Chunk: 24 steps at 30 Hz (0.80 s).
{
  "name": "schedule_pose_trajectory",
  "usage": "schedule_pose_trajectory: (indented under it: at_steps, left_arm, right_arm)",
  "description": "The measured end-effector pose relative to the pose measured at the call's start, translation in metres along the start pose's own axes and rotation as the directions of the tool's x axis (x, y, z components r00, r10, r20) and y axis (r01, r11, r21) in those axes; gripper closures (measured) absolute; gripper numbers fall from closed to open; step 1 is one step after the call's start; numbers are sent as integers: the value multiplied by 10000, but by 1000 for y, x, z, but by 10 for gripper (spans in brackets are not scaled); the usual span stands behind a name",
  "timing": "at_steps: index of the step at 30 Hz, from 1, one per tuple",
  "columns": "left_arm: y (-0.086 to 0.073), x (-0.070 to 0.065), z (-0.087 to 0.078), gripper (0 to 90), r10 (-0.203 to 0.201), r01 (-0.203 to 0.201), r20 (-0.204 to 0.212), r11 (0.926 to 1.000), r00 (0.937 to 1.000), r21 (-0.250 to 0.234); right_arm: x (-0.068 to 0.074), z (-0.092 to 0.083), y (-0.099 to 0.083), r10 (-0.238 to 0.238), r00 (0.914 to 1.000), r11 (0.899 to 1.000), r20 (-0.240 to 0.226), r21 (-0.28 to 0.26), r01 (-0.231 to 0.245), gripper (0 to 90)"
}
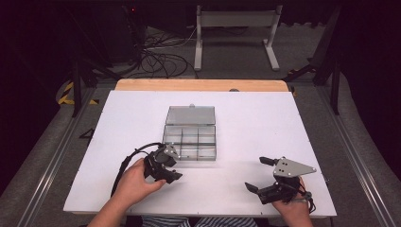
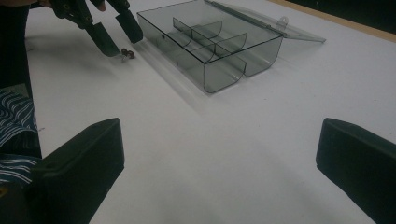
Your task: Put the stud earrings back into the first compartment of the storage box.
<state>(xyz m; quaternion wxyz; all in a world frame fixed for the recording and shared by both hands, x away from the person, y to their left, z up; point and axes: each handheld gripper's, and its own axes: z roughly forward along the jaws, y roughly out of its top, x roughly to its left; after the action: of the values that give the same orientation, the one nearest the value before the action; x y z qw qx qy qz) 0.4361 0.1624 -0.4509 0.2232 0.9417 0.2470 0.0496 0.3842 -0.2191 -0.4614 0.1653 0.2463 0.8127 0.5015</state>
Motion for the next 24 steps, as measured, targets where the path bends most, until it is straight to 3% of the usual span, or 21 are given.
schedule_pose_trajectory:
  at_steps: [4, 11, 18, 24]
  left_arm:
    - [1, 0, 5, 490, 57, -56, -25, 9991, 10000, 423]
    - [2, 1, 10, 524, 197, -180, -213, 9970, 9996, 754]
    - [2, -1, 12, 594, 188, -155, -375, 9962, 9991, 854]
    - [3, -2, 12, 691, 331, -315, -155, 9954, 9993, 900]
  right_arm:
    - [0, 0, 0, 11, 10000, 10000, -20, 10, -11, 18]
    - [0, 1, 0, 3, 10000, 10000, -61, 50, -3, 18]
    - [0, 1, 0, 5, 10000, 10000, -75, 61, -4, 18]
    - [0, 2, 0, 4, 9999, 9999, -119, 124, -2, 19]
